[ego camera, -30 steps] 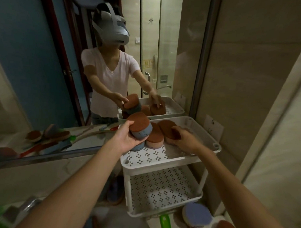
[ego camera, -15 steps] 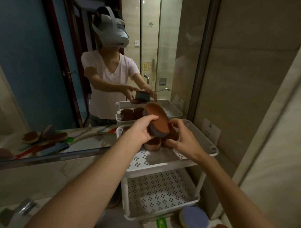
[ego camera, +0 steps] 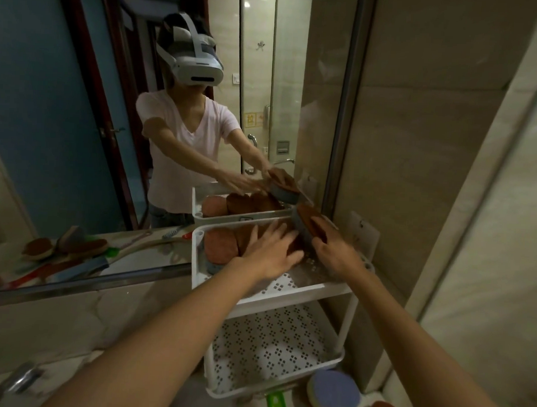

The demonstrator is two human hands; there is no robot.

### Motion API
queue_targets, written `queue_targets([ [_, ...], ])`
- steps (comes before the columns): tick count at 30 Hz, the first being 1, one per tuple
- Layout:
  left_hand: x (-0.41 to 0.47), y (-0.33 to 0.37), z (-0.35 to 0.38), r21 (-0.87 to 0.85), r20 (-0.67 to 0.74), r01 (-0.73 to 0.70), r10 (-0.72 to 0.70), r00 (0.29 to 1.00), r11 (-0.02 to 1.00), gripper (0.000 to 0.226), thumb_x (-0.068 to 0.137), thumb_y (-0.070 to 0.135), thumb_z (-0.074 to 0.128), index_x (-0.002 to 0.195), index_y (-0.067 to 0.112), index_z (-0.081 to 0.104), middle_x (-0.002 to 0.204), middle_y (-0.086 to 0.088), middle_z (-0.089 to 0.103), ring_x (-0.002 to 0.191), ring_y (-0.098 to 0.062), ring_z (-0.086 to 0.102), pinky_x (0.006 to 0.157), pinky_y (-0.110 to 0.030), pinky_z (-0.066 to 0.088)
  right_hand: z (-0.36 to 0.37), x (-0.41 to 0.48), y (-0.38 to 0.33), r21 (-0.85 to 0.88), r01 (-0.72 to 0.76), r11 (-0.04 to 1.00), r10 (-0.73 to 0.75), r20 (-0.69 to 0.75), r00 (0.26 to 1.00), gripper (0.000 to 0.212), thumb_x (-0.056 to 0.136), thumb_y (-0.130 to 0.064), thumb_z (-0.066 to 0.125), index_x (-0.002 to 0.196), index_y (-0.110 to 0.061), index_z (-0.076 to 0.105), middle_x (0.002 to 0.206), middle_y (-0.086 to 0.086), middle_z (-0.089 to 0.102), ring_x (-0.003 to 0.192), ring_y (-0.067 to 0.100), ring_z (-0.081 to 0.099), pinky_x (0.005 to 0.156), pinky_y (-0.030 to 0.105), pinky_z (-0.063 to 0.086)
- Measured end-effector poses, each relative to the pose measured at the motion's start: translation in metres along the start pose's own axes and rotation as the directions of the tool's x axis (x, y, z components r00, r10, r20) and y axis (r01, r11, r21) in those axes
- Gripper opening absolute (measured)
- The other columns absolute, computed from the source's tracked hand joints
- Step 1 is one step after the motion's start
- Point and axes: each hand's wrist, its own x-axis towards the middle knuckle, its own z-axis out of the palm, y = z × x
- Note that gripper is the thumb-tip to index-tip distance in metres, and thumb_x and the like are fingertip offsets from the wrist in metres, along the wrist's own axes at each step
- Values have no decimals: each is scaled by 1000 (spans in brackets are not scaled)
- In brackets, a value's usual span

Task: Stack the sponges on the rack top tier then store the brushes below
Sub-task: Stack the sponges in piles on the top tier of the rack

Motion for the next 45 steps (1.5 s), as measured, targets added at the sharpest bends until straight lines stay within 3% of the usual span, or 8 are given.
queue_targets([
  [3,-1,-8,11,125,126,11,-27,992,992,58,98,44,27,148,27,4,159,0,-1,146,-21,-3,116,-49,-1,3,3,-2,-56,-4,998,6,27,1000,52,96,-24,36,146,-29,23,148,11,32,125,29,43,102,36,38],
  [22,0,-6,12,125,56,44,-51,997,991,54,99,34,30,148,20,11,158,-2,6,146,-21,4,116,-45,5,9,8,-10,-616,8,788,64,96,993,56,92,-36,45,144,-30,25,150,18,15,137,36,19,106,44,29],
  [28,0,-7,-2,-57,51,50,-47,998,997,67,92,34,48,148,15,15,157,-8,9,145,-23,4,118,-42,4,8,2,-22,-454,-27,890,54,46,997,46,89,-25,49,134,-23,43,147,15,25,133,34,29,106,44,34],
  [33,-18,13,-27,-367,-200,79,-162,966,927,53,96,22,44,144,12,25,152,-8,23,139,-25,25,112,-36,25,-3,-32,-40,-335,10,942,-58,-133,989,29,83,-21,50,107,-13,64,112,14,62,106,34,54,89,38,45],
  [37,-63,28,-42,-462,-425,38,-259,868,886,25,93,17,45,115,12,57,116,-4,57,101,-14,55,83,-15,44,-2,-88,-59,-124,91,988,-127,-320,939,29,83,-11,51,107,-11,67,108,13,64,102,28,55,86,33,43],
  [39,-97,35,-35,-451,-499,-24,-230,835,892,14,90,17,50,93,16,63,89,4,61,70,-1,51,61,-2,39,8,-128,-63,20,113,993,-98,-361,928,29,83,-10,52,108,-10,67,109,11,65,99,24,58,81,28,42],
  [42,-150,42,-4,-489,-497,-47,-234,835,871,8,87,20,52,82,21,57,80,5,61,69,-7,49,55,-16,32,35,-184,-49,114,15,993,20,-300,954,30,83,-9,55,111,-9,66,114,10,64,102,23,60,86,24,41],
  [45,-190,42,51,-535,-321,118,-330,888,836,9,88,20,51,89,16,60,91,-5,67,84,-20,57,65,-23,33,67,-236,-20,131,-142,981,163,-166,972,27,82,-6,55,106,-7,68,111,14,67,102,29,61,84,26,38],
])
